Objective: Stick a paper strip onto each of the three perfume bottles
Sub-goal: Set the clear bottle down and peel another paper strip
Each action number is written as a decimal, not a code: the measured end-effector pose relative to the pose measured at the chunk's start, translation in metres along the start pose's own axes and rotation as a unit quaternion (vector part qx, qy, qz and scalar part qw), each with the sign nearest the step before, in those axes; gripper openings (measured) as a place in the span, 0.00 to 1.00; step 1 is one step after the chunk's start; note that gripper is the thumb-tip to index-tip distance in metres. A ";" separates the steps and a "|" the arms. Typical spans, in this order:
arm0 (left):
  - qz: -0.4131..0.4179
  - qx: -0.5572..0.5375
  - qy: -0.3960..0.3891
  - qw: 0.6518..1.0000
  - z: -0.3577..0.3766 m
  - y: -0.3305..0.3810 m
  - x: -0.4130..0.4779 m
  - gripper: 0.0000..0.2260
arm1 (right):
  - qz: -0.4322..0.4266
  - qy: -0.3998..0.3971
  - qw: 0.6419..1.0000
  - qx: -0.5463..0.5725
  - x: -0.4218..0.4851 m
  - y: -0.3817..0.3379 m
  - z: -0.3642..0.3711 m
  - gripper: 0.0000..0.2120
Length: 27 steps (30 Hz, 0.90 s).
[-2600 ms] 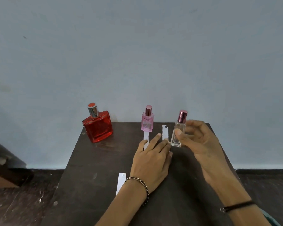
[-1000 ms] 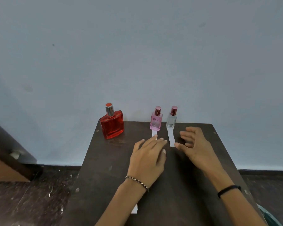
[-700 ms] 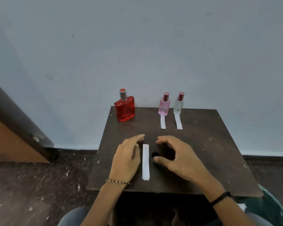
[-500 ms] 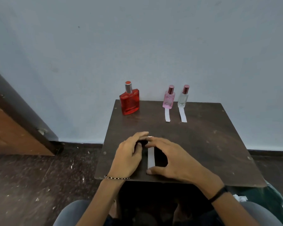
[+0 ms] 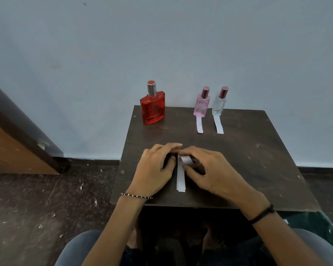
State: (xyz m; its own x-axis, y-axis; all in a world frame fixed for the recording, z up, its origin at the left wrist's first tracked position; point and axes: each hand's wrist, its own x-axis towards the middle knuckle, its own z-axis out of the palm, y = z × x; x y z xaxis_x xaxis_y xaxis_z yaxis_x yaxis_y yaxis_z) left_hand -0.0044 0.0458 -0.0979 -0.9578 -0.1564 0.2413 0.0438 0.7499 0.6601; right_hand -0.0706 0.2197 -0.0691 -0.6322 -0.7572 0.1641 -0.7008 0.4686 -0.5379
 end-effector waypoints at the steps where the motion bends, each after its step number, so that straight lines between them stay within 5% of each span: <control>1: 0.002 0.005 0.001 1.000 0.000 0.000 0.000 0.18 | 0.003 0.015 1.000 0.003 0.001 0.000 0.000 0.14; 15: -0.024 0.006 0.054 0.998 0.005 0.005 0.005 0.13 | 0.109 0.079 0.991 0.009 0.012 0.006 0.000 0.03; 19: 0.008 0.066 0.052 0.996 0.005 0.004 0.005 0.05 | 0.184 0.083 0.978 0.052 0.018 0.012 -0.003 0.04; 27: 0.098 0.206 0.082 0.970 0.007 0.004 0.001 0.11 | 0.237 0.101 0.961 0.101 0.021 0.017 -0.002 0.04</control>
State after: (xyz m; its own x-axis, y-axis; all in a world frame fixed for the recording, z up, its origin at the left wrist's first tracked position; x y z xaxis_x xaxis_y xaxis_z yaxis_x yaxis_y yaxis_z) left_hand -0.0068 0.0526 -0.1001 -0.8831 -0.0605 0.4653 0.0696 0.9638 0.2575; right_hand -0.0966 0.2127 -0.0728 -0.9304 -0.3666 0.0066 -0.2522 0.6266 -0.7374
